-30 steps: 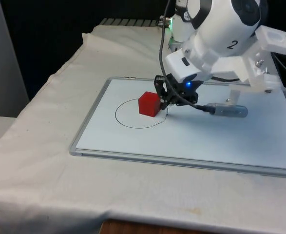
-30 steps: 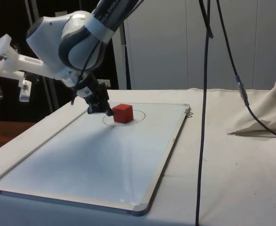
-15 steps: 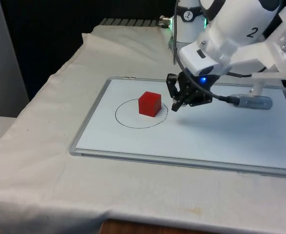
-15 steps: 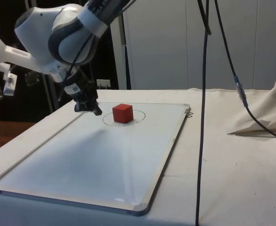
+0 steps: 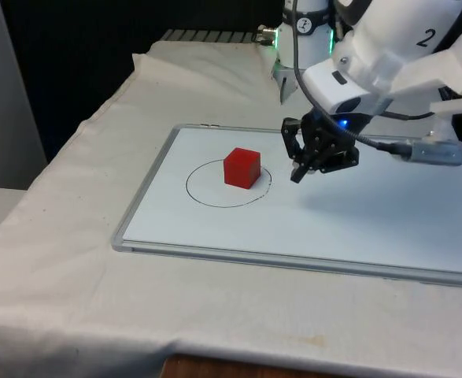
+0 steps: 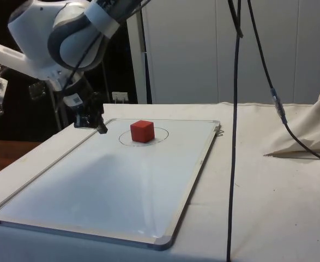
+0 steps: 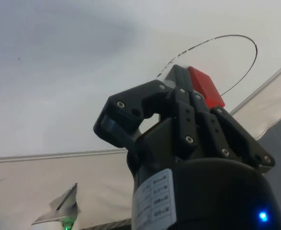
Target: Push the cube into the marked area.
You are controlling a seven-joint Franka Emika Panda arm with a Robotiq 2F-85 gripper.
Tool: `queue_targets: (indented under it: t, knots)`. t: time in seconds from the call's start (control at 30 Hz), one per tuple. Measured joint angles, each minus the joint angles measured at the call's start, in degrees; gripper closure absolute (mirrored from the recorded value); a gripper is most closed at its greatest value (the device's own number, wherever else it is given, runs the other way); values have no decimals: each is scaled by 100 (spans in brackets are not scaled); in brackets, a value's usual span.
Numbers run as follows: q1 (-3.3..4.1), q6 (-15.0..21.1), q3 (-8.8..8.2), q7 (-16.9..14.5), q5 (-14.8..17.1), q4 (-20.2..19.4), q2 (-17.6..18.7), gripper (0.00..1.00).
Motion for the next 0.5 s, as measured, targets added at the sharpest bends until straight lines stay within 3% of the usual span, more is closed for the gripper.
queue_targets:
  t: [0.3,0.5]
  knots:
    - [-29,92,6,0,189,29,-46,100]
    - [-97,115,0,-86,338,29,-97,100]
